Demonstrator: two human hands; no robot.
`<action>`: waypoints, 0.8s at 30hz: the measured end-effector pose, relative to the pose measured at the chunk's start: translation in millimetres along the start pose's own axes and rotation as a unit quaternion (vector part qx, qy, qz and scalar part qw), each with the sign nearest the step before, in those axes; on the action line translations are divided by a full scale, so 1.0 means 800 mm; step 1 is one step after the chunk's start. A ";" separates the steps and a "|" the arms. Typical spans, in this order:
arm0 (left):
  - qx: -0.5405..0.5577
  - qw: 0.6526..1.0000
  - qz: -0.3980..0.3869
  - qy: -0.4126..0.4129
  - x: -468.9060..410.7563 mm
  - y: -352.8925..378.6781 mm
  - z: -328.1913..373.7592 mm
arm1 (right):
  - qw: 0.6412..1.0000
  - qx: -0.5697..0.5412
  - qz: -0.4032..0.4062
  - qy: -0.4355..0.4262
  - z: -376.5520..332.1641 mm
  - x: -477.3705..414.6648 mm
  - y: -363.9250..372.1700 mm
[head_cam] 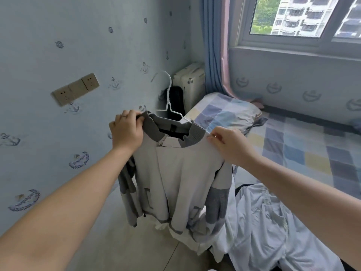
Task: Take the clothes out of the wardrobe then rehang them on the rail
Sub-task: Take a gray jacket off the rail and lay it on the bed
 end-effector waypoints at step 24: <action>0.006 0.952 -0.298 -0.067 -0.137 0.425 -0.045 | 0.962 0.025 -0.122 0.243 0.300 -0.170 0.200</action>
Point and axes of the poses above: each hand's wrist, its own x-axis away from the middle knuckle, its own y-axis out of the palm, z = x × y, the point moved 4 cm from there along -x, towards the middle knuckle, and after that the axes turned 10 degrees about x, right-handed, at the moved point
